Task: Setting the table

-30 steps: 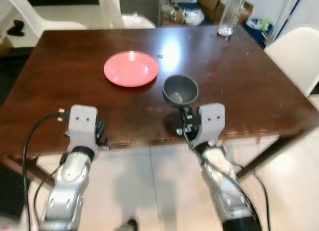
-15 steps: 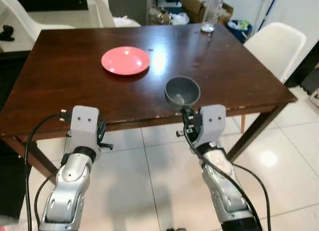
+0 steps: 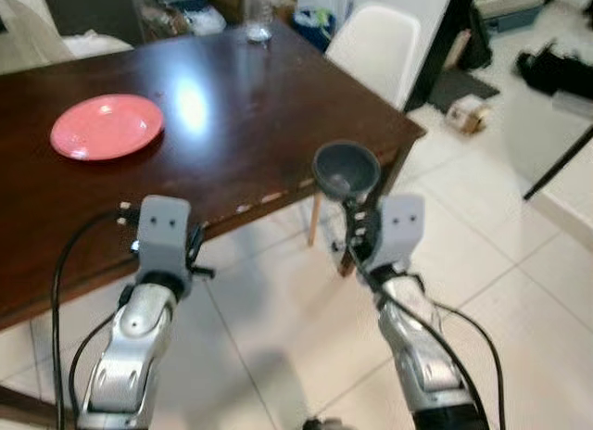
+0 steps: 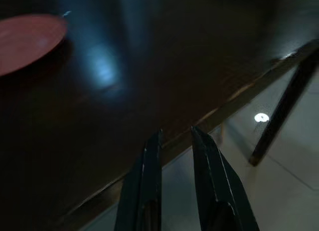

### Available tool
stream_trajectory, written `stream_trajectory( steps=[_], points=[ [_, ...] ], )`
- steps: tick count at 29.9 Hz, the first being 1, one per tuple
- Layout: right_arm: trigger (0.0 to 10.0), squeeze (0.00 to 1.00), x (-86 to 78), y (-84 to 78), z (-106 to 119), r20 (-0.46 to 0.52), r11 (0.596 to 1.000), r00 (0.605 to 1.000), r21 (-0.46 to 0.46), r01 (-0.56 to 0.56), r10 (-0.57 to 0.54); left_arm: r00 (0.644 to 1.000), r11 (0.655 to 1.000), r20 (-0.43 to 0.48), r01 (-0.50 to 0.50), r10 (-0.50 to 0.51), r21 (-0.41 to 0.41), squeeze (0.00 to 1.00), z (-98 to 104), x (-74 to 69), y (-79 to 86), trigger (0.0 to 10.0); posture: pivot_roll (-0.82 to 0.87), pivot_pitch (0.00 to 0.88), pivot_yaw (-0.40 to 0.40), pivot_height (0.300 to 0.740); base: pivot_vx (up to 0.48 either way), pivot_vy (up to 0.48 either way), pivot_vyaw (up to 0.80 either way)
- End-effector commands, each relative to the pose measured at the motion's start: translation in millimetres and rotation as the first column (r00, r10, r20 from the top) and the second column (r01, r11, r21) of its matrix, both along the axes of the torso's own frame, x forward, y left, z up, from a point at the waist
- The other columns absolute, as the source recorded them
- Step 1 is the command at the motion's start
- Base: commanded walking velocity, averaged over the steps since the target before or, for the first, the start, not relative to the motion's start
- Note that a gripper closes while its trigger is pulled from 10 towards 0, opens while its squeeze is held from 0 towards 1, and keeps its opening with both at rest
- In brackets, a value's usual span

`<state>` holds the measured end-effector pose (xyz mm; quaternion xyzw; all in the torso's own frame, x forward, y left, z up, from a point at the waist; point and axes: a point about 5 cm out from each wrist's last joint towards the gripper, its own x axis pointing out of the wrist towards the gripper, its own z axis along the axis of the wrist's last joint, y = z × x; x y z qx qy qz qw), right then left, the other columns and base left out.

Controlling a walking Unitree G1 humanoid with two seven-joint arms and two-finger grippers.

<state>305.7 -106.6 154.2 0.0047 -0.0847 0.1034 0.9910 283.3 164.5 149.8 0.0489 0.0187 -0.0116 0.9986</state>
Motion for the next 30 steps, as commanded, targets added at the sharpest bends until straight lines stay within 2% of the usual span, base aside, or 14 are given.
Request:
stream_trajectory(
  steps=[1,30],
  points=[
    [10.0,0.00,-0.5,-2.5,-1.8,-0.012,1.000,1.000,0.012,0.012,-0.012,0.999,1.000,-0.034,-0.008,0.008,0.003,0.00,-7.7,-1.6,1.7,10.0,0.01,0.066,0.030,0.740,0.000,0.000,-0.80],
    [10.0,0.00,-0.6,-2.3,-2.2,-0.017,1.000,1.000,0.010,0.013,-0.013,0.999,1.000,-0.031,-0.006,0.006,0.008,0.00,-7.4,0.2,0.3,10.0,0.01,0.071,0.031,0.740,0.000,0.000,-0.80]
  ],
)
